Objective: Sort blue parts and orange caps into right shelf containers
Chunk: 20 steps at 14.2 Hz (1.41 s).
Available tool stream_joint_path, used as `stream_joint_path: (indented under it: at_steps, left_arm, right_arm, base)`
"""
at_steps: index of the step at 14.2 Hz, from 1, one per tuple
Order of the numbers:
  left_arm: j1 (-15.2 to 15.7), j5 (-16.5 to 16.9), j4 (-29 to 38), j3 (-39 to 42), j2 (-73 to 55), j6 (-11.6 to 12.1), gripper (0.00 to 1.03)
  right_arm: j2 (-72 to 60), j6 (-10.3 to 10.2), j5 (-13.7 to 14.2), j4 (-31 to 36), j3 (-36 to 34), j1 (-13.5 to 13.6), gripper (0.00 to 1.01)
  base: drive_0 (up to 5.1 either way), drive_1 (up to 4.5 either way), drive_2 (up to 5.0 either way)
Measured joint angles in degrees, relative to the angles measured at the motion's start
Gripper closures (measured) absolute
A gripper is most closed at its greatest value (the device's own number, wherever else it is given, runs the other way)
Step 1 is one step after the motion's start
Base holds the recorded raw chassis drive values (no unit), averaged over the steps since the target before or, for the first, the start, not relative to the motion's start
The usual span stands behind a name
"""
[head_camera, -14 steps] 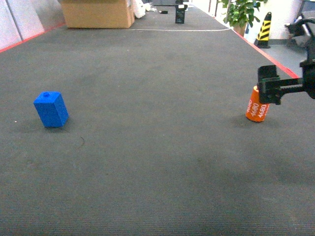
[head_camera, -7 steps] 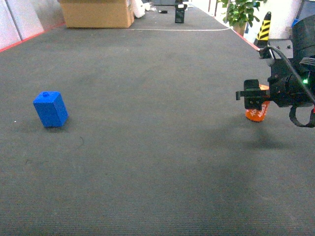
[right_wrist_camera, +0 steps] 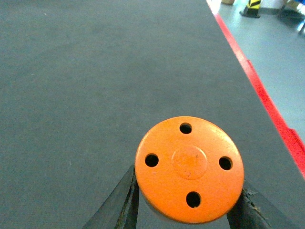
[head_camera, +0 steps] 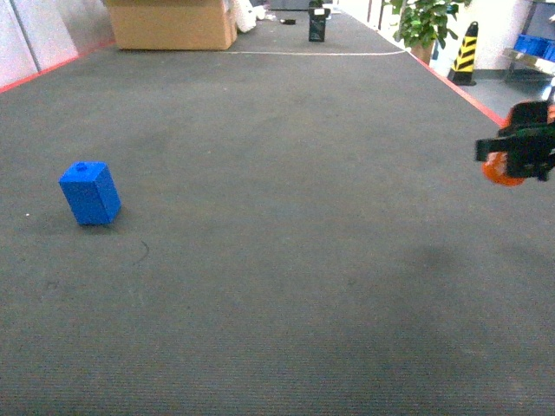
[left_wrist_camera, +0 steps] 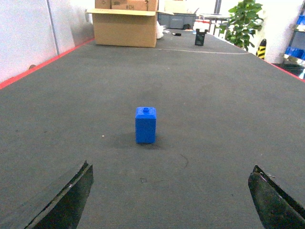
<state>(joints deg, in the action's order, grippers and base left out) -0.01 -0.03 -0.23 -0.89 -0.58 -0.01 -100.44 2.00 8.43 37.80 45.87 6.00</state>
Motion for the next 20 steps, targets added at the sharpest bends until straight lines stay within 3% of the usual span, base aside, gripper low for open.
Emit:
stream_joint_path:
  at_steps: [2, 4, 5, 6, 7, 8, 9, 11, 13, 14, 15, 20]
  left_arm:
    - [0.0, 0.0, 0.0, 0.0, 0.0, 0.0, 0.05]
    - [0.0, 0.0, 0.0, 0.0, 0.0, 0.0, 0.05]
    - [0.0, 0.0, 0.0, 0.0, 0.0, 0.0, 0.05]
    - [-2.0, -5.5, -4.1, -1.2, -1.5, 1.1, 0.05]
    - [-4.5, -12.7, -2.1, -3.8, -11.3, 3.2, 0.05]
    - [-1.0, -10.7, 3.7, -7.4, -21.2, 4.4, 0.05]
    - [3.7, -6.2, 9.5, -10.8, -30.2, 5.4, 0.05]
    - [8.4, 2.6, 19.6, -18.3, -47.8, 7.6, 0.05]
    - [10.0, 9.2, 24.0, -27.7, -67.0, 8.0, 0.05]
    - [9.6, 12.2, 25.7, -37.6, -82.3, 7.7, 0.05]
    - [8.3, 12.6, 25.6, -45.5, -91.5, 7.7, 0.05]
    - [5.7, 11.4, 23.1, -59.7, -108.8, 7.5, 0.05]
  right_arm:
    - [15.4, 1.2, -0.2, -1.9, -13.9, 0.4, 0.59]
    - [29.6, 2.0, 3.3, -8.0, -26.2, 1.5, 0.59]
    - [34.6, 2.4, 4.3, -8.0, -28.2, 1.5, 0.59]
    - [35.9, 2.5, 4.7, -6.7, -27.2, 1.5, 0.59]
    - [35.5, 2.6, 4.6, -7.0, -26.9, 1.5, 0.59]
    - [35.1, 2.6, 4.5, -7.5, -27.0, 1.5, 0.59]
    - [35.0, 2.6, 4.6, -7.3, -27.0, 1.5, 0.59]
    - [35.0, 2.6, 4.6, -7.3, -27.0, 1.5, 0.60]
    - [35.0, 2.6, 4.6, -7.3, -27.0, 1.5, 0.60]
    - [35.0, 2.6, 4.6, -7.3, -27.0, 1.5, 0.60]
    - [35.0, 2.6, 4.6, -7.3, -27.0, 1.5, 0.60]
    - [35.0, 2.6, 4.6, -7.3, -27.0, 1.5, 0.60]
  base:
    - [0.0, 0.00, 0.0]
    - [0.0, 0.00, 0.0]
    - [0.0, 0.00, 0.0]
    - [0.0, 0.00, 0.0]
    - [0.0, 0.00, 0.0]
    - [0.0, 0.00, 0.0]
    - [0.0, 0.00, 0.0]
    - [0.0, 0.00, 0.0]
    - [0.0, 0.00, 0.0]
    - [0.0, 0.00, 0.0]
    - [0.0, 0.00, 0.0]
    - [0.0, 0.00, 0.0]
